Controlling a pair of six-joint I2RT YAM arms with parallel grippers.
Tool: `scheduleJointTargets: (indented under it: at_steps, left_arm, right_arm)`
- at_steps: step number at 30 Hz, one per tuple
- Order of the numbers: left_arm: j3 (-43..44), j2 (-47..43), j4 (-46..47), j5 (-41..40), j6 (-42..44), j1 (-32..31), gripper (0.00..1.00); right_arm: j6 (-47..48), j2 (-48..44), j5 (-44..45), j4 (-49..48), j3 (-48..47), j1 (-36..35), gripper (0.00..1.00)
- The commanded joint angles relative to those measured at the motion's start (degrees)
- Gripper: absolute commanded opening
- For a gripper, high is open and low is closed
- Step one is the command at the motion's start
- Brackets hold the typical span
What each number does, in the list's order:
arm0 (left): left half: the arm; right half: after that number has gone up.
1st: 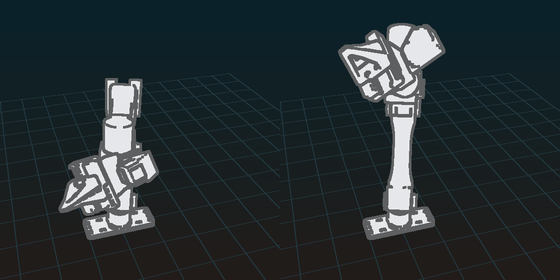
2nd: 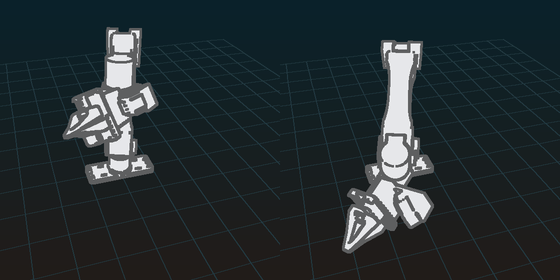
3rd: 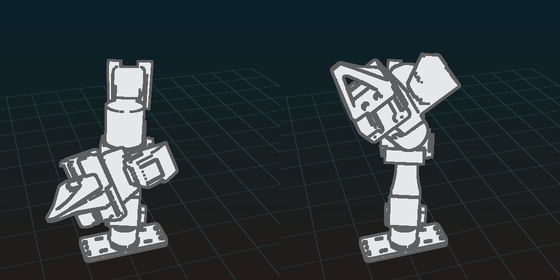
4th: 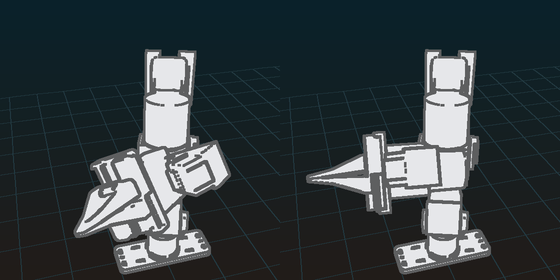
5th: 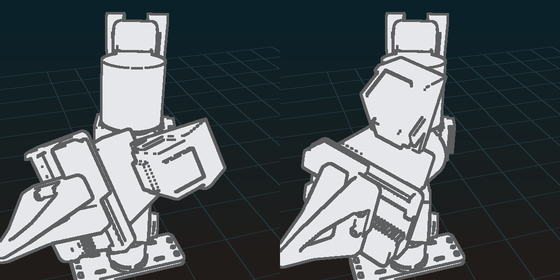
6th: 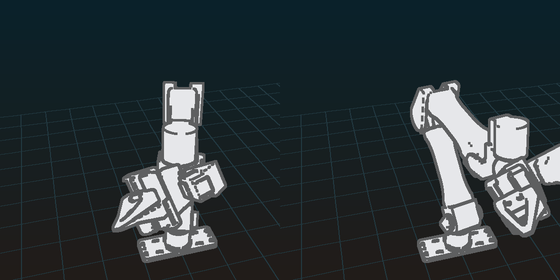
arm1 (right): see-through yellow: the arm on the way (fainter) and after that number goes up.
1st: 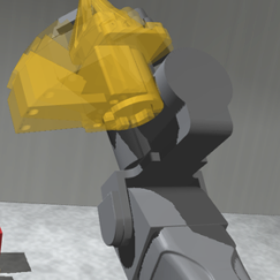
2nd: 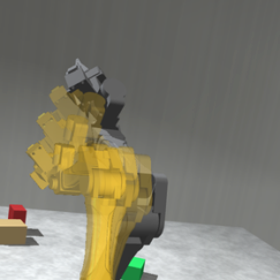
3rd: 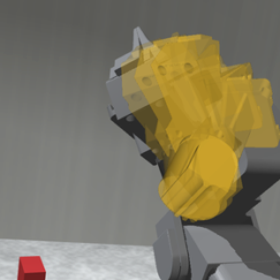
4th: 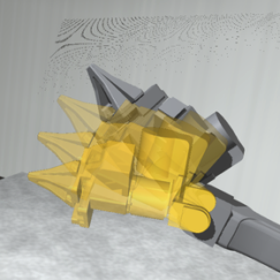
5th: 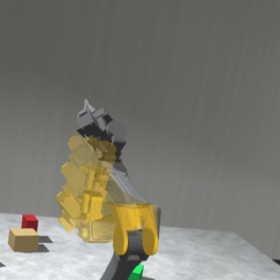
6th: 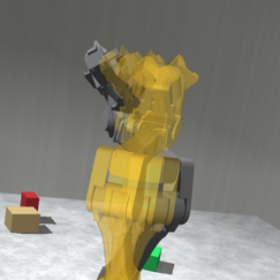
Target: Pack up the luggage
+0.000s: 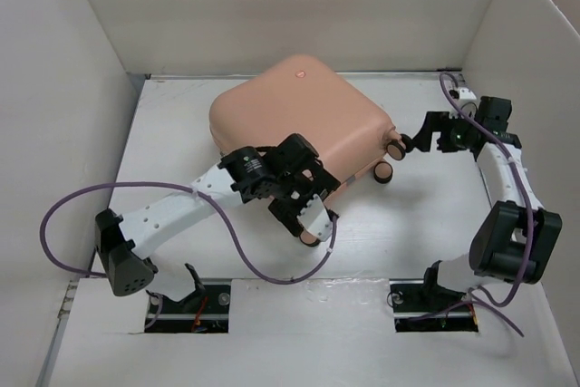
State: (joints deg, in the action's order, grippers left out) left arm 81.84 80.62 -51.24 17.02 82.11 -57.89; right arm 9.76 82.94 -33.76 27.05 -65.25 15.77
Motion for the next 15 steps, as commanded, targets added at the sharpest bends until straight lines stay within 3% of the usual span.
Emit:
scheduleJointTargets:
  at_steps: [1,7,10,11,12,14,15]
  left_arm:
    - [-4.04,0.15,4.21,0.12,2.62,-1.70,0.98]
    - [-11.16,-0.37,7.82,-0.22,1.13,-3.20,0.96]
    - [-12.50,1.11,13.44,-2.86,-3.79,-3.81,0.87]
    - [-12.50,1.73,13.97,-3.39,-3.79,-3.81,0.78]
    - [-12.50,2.34,13.98,-3.39,-4.75,-3.81,0.45]
    - [-10.22,4.19,10.91,-3.39,-5.81,-3.81,0.00]
    - [-8.12,4.72,10.90,-3.39,-7.90,-3.81,0.00]
  right_arm:
    - [-1.93,-2.25,3.08,-2.08,2.76,1.19,1.00]
    - [-4.13,1.87,2.92,-4.11,5.22,1.72,1.00]
    - [-4.75,3.89,1.68,-6.74,5.75,1.72,1.00]
    - [-5.36,4.42,1.68,-7.44,5.75,1.72,1.00]
    - [-5.36,5.56,1.68,-7.45,5.75,1.72,0.99]
    - [-5.36,7.06,2.90,-7.45,5.75,1.72,0.99]
    - [-5.36,7.85,2.91,-6.93,5.23,1.72,0.97]
